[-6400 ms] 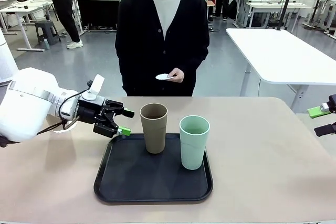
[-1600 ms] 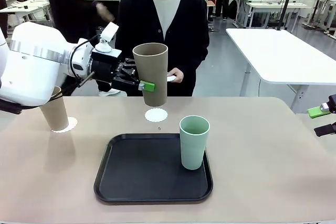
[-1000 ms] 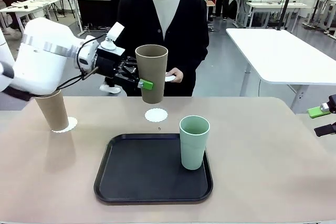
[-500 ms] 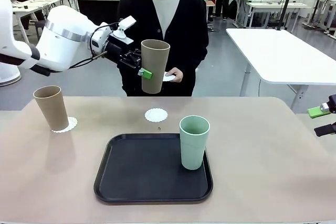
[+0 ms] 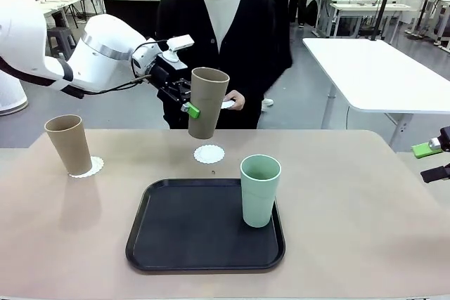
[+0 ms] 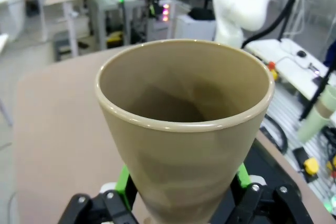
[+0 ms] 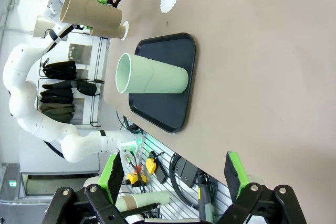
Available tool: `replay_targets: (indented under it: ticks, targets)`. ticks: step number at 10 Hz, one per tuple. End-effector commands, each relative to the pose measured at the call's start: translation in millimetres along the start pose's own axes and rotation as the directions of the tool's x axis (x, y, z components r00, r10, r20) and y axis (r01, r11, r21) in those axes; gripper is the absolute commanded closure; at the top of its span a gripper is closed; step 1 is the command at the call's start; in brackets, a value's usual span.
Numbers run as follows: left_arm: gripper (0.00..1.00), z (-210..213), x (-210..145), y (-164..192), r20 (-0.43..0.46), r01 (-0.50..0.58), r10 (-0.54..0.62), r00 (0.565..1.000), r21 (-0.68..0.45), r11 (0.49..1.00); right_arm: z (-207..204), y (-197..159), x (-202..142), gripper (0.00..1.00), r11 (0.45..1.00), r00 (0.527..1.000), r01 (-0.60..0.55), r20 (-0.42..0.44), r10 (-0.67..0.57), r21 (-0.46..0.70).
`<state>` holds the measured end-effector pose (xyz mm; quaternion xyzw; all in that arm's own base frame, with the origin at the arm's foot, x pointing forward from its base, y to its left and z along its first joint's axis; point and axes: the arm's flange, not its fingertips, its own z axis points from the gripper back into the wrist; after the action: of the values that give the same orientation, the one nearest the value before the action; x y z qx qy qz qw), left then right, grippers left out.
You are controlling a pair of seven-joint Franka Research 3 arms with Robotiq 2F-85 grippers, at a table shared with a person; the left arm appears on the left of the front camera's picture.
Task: Place coasters on the table and set cups on them.
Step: Take one Reusable plastic cup from the Flat Tray and place it on a coaster set by the human.
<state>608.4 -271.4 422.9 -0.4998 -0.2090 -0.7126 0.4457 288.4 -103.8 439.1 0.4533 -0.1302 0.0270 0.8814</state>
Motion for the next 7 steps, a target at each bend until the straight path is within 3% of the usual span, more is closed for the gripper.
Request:
replay_targets:
  ticks: [1,2,5,7]
  targets:
    - [0.15,11,2,6,0.019,0.065,-0.065,0.998,-0.039,0.997,0,0,0,0.0,1.0,1.0,-0.001,0.003,0.001,0.01]
    - [0.15,0,0,0,0.0,0.0,0.0,1.0,0.0,1.0,0,0,0,0.0,1.0,1.0,-0.001,0.003,0.001,0.01]
    - [0.15,0,0,0,0.0,0.0,0.0,1.0,0.0,1.0,0,0,0,0.0,1.0,1.0,-0.001,0.003,0.001,0.01]
    - [0.15,10,-12,21,0.043,0.071,-0.071,0.997,-0.001,0.997,0,0,0,0.0,1.0,1.0,-0.001,0.003,0.001,0.01]
